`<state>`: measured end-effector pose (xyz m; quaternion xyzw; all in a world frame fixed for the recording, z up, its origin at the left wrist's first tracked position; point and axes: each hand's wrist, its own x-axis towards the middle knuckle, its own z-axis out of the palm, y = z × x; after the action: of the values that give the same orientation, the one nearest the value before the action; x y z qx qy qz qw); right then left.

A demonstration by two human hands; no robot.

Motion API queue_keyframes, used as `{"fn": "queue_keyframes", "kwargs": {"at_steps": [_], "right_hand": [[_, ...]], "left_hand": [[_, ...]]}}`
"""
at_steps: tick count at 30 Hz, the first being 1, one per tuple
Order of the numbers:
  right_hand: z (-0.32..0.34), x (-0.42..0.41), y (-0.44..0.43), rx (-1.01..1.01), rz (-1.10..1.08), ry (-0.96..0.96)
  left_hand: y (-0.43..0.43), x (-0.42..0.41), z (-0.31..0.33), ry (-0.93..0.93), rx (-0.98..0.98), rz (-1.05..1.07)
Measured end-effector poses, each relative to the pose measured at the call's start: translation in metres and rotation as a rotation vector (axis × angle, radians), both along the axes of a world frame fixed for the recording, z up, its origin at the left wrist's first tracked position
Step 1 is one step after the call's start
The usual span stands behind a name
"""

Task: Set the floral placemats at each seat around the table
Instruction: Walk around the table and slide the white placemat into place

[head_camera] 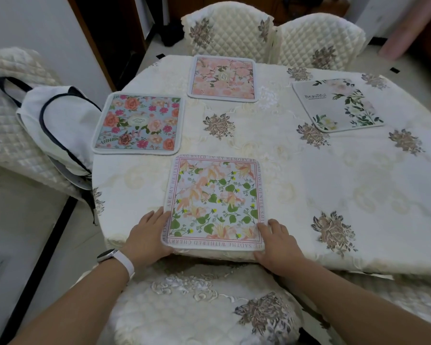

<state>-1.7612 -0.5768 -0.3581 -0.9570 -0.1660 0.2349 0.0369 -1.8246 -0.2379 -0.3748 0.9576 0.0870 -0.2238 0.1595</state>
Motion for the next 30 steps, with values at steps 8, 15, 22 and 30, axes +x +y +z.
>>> {"fn": "queue_keyframes", "kwargs": {"at_steps": [8,15,22,30], "right_hand": [[0.012,0.006,-0.004,-0.017,0.028,0.083],[0.040,0.025,-0.022,0.054,-0.065,-0.057],[0.082,0.040,-0.049,0.001,0.023,-0.250],[0.118,0.057,-0.123,0.049,0.068,-0.335]], "left_hand": [[-0.004,-0.004,0.012,-0.039,-0.019,0.018],[-0.030,0.011,0.051,-0.365,-0.118,0.114],[-0.091,0.030,0.082,-0.522,0.007,-0.182],[-0.179,0.039,0.105,-0.415,0.080,-0.193]]}}
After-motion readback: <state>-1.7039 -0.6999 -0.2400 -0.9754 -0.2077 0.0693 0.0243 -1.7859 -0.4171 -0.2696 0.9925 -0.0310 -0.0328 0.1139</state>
